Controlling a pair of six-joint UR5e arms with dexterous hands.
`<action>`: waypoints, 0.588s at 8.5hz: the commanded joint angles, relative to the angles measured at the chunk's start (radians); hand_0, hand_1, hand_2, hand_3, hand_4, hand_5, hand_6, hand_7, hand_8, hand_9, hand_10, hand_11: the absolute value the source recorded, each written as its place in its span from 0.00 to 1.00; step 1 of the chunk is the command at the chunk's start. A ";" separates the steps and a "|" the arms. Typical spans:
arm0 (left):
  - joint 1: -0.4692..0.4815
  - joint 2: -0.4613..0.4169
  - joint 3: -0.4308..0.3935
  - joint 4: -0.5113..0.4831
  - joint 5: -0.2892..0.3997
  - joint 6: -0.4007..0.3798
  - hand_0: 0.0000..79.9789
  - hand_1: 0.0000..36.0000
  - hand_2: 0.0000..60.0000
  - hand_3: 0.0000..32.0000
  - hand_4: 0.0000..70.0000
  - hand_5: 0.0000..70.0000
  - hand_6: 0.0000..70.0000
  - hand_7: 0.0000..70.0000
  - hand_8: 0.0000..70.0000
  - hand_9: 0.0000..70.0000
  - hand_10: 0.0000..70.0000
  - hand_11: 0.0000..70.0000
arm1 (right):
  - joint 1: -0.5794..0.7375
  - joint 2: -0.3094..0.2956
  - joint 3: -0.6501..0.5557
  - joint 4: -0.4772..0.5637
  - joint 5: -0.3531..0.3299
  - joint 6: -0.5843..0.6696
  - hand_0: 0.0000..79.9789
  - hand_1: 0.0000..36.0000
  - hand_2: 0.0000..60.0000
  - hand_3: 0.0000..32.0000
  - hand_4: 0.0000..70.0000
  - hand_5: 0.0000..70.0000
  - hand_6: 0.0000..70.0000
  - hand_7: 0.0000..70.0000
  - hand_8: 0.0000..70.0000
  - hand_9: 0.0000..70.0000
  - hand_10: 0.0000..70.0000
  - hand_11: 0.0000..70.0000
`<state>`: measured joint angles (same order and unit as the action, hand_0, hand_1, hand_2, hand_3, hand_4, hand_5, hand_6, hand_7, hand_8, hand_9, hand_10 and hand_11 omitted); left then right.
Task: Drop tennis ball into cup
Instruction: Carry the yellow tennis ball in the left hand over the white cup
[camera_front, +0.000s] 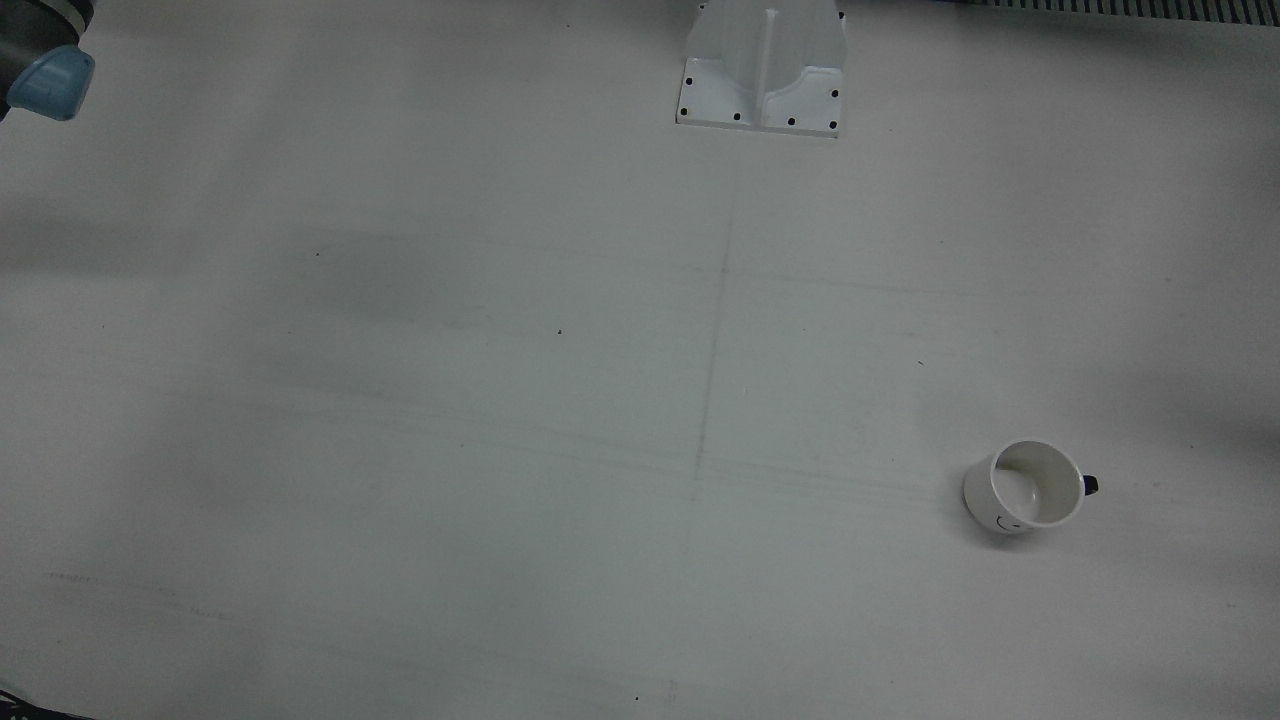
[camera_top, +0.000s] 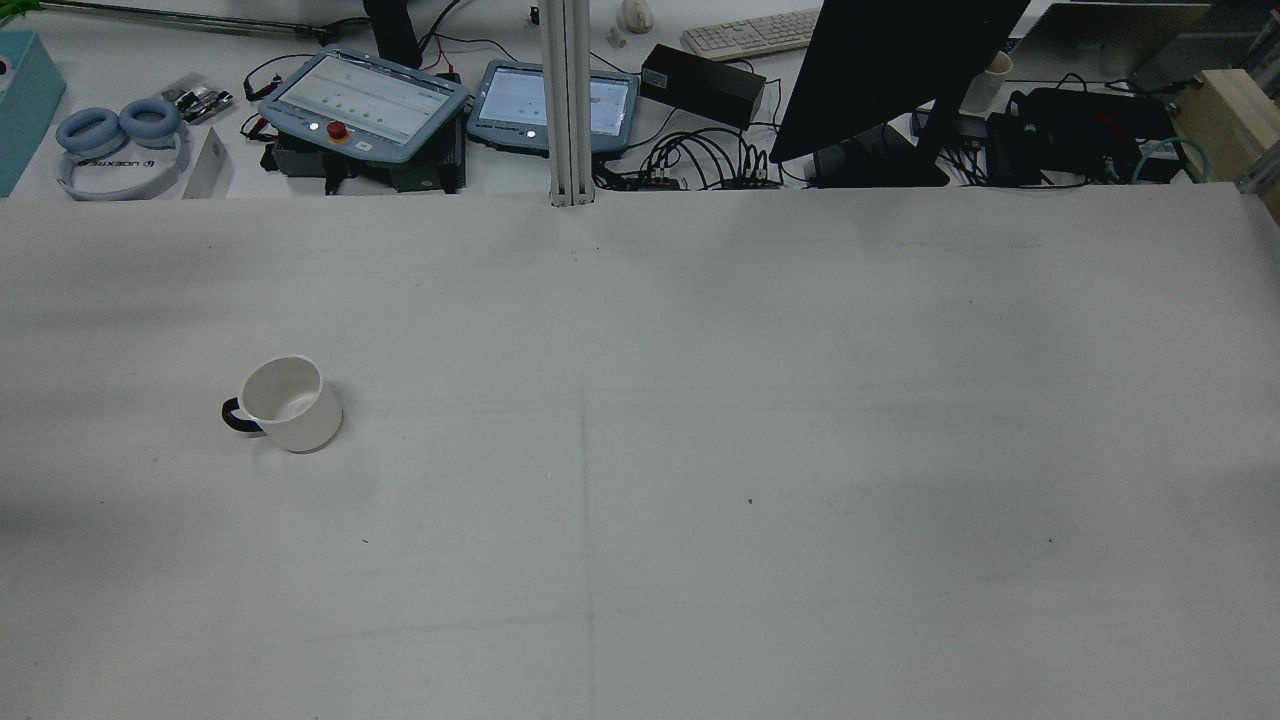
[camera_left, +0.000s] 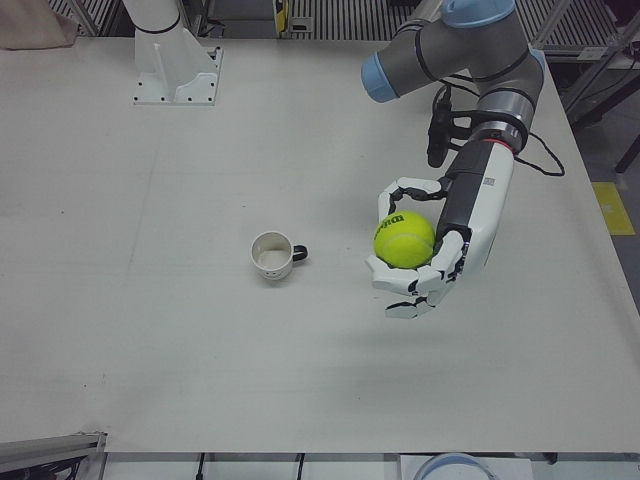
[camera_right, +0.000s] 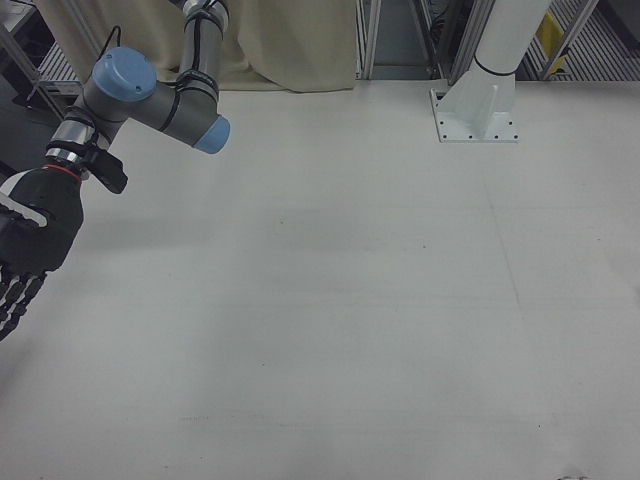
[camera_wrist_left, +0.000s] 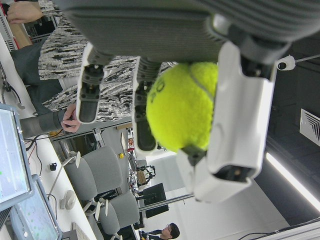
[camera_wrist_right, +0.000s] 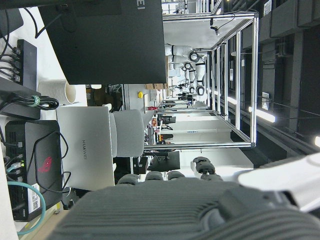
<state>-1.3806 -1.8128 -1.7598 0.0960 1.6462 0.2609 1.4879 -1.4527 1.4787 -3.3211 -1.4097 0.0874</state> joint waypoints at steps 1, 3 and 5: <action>0.102 0.035 -0.025 -0.040 0.015 -0.003 1.00 1.00 1.00 1.00 0.14 0.48 1.00 0.97 0.68 0.60 0.26 0.43 | 0.000 0.000 0.000 0.000 0.000 0.000 0.00 0.00 0.00 0.00 0.00 0.00 0.00 0.00 0.00 0.00 0.00 0.00; 0.268 0.053 -0.043 -0.047 0.037 0.018 1.00 1.00 1.00 1.00 0.11 0.49 1.00 0.96 0.69 0.60 0.27 0.44 | 0.000 0.000 0.000 0.000 0.000 0.000 0.00 0.00 0.00 0.00 0.00 0.00 0.00 0.00 0.00 0.00 0.00 0.00; 0.372 0.053 -0.037 -0.048 0.029 0.089 1.00 1.00 1.00 1.00 0.06 0.50 1.00 0.92 0.70 0.60 0.27 0.44 | 0.000 0.000 0.000 0.000 0.000 0.000 0.00 0.00 0.00 0.00 0.00 0.00 0.00 0.00 0.00 0.00 0.00 0.00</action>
<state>-1.1310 -1.7627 -1.7990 0.0513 1.6787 0.2877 1.4879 -1.4527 1.4788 -3.3211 -1.4097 0.0874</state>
